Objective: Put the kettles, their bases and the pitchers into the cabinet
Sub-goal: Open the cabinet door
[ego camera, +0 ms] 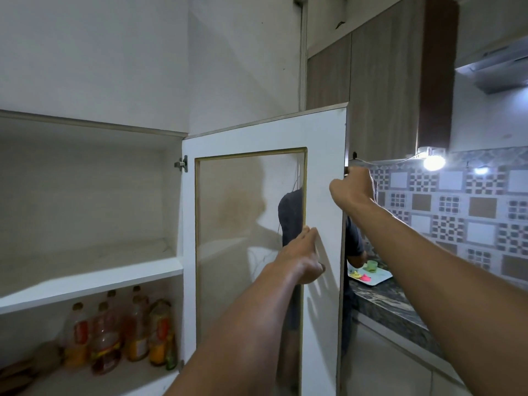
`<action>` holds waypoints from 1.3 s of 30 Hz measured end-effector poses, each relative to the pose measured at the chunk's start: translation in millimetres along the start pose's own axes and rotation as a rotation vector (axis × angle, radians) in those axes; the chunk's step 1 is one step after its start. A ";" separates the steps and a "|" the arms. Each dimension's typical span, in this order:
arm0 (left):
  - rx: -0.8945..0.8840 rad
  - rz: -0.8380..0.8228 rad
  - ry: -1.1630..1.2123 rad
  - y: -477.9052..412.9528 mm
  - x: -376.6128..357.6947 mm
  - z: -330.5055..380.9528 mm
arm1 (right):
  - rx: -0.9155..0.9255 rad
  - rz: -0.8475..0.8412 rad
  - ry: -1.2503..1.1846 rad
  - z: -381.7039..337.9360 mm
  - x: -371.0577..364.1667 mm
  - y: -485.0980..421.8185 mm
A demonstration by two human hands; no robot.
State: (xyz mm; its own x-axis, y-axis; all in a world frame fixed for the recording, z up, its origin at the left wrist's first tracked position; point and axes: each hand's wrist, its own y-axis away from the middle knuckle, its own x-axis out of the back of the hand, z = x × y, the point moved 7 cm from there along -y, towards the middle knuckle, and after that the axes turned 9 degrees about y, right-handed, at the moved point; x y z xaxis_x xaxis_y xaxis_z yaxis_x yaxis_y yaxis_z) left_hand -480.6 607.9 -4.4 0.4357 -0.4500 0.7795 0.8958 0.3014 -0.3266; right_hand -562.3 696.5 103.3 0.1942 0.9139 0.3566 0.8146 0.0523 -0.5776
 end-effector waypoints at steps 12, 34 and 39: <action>0.117 0.046 -0.079 54.4 97.7 -120.4 | 0.413 0.065 0.217 -124.9 -73.8 113.1; 1.173 0.623 -0.439 496.6 428.2 -504.7 | 0.919 -1.029 -0.120 -419.6 -497.4 596.2; 1.430 0.808 -0.464 581.8 436.5 -540.8 | 1.162 -1.212 -0.260 -454.8 -539.4 700.9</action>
State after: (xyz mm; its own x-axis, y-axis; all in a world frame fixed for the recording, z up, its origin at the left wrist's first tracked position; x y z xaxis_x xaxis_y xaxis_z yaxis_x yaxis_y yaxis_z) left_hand 278.3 132.3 -143.3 0.4137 0.3709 0.8315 -0.4238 0.8867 -0.1847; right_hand 152.5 57.1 -159.9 -0.3775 0.1618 0.9118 -0.4059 0.8561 -0.3200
